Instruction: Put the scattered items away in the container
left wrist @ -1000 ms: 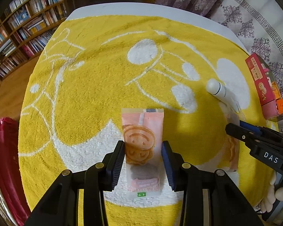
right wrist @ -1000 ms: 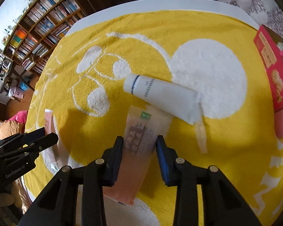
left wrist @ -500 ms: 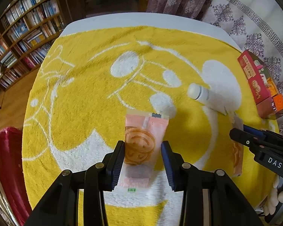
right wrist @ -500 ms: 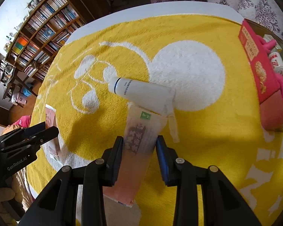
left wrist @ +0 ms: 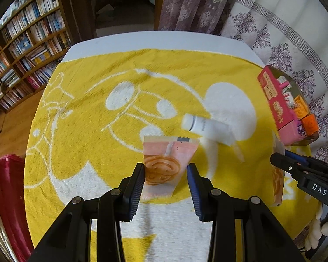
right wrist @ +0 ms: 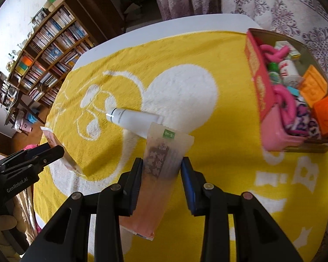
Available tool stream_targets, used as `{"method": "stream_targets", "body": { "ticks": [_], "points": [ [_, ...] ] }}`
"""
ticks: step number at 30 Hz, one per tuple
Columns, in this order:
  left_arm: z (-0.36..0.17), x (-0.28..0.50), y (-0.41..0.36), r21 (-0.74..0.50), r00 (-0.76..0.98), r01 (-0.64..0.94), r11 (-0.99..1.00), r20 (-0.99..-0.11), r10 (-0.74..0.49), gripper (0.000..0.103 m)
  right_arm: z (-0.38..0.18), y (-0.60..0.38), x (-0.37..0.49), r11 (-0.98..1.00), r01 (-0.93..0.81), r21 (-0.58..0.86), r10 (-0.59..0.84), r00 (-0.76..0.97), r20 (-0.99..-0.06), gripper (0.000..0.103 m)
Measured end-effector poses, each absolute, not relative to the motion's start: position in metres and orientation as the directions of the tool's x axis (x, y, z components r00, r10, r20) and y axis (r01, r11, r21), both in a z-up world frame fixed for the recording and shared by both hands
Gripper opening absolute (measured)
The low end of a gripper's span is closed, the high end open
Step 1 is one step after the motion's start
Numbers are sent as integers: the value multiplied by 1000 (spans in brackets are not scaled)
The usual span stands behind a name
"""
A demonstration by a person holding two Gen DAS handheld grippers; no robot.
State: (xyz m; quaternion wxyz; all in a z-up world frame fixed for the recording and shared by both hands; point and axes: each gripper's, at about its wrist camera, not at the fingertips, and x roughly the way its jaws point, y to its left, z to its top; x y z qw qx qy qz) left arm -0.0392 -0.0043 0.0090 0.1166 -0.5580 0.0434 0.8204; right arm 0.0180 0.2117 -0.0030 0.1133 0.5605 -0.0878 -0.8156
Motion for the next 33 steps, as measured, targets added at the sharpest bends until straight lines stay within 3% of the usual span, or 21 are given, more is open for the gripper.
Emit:
{"method": "stream_targets", "body": {
  "ticks": [2,10,11,14,19,33],
  "points": [
    [13,-37,2,-64,-357,-241,-968,-922,150,37,2,224,20,-959,81,270,-281,-359,-890,38],
    [18,-37,36,-64,-383,-248,-967,-910,159,37,18,272,28,-962,51,267,-265,-406,-875,38],
    [15,-38,39,-70,-378,-253,-965,-911,165,37,19,277,28,-962,48,268,-264,-408,-874,38],
    [6,-42,46,-51,-376,-257,-965,-915,148,52,21,290,31,-962,45,269,-263,-412,-872,38],
    [-28,-52,55,23,-352,-341,-940,-930,105,52,22,300,35,-960,61,272,-273,-407,-872,38],
    [-75,-75,45,-7,-261,-483,-876,-953,152,55,19,297,46,-972,30,233,-226,-387,-894,38]
  ]
}}
